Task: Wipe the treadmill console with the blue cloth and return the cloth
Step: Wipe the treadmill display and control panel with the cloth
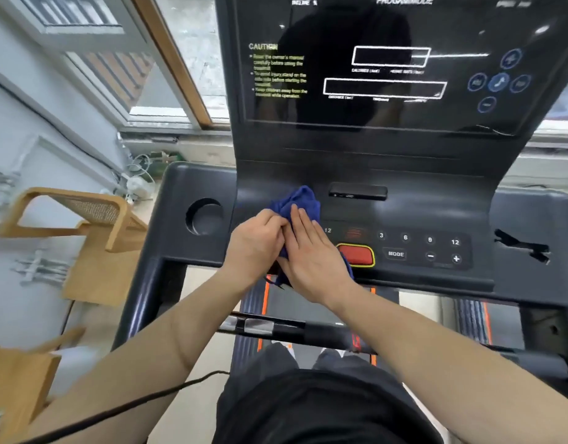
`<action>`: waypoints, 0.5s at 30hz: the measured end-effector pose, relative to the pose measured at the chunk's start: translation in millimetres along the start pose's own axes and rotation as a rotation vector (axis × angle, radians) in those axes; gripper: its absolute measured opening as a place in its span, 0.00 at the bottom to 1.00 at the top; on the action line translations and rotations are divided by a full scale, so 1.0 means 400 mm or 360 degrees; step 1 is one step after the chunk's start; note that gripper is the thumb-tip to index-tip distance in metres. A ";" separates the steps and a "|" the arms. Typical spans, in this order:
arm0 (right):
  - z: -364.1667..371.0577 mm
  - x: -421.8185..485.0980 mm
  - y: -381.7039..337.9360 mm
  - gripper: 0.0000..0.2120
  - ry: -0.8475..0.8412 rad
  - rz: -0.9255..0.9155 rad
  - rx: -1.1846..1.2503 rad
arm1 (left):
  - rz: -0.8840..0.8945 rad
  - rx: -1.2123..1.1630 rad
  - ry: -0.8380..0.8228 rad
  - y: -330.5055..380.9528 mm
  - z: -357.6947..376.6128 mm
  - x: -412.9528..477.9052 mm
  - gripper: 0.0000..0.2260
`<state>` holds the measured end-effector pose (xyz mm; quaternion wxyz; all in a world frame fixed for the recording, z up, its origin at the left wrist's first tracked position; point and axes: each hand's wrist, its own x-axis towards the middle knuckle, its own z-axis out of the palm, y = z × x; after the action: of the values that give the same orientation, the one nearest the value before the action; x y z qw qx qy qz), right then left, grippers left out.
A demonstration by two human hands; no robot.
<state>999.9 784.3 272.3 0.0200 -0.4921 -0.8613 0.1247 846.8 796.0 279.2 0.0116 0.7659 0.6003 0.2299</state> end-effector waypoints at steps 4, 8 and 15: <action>-0.025 -0.108 0.156 0.33 0.0048 0.0200 -0.0046 | 0.0261 -0.0017 -0.0089 0.150 0.079 0.071 0.04; -0.048 -0.250 0.324 0.32 0.0125 0.0508 -0.0071 | 0.0587 -0.0057 -0.0269 0.349 0.177 0.150 0.03; -0.071 -0.396 0.475 0.34 0.0127 0.0974 -0.0023 | 0.0957 -0.0038 -0.0558 0.590 0.273 0.225 0.05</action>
<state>1246.0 746.8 269.3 0.0117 -0.7332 -0.6725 0.0995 1118.3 841.5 281.2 0.0552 0.9361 0.3340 0.0949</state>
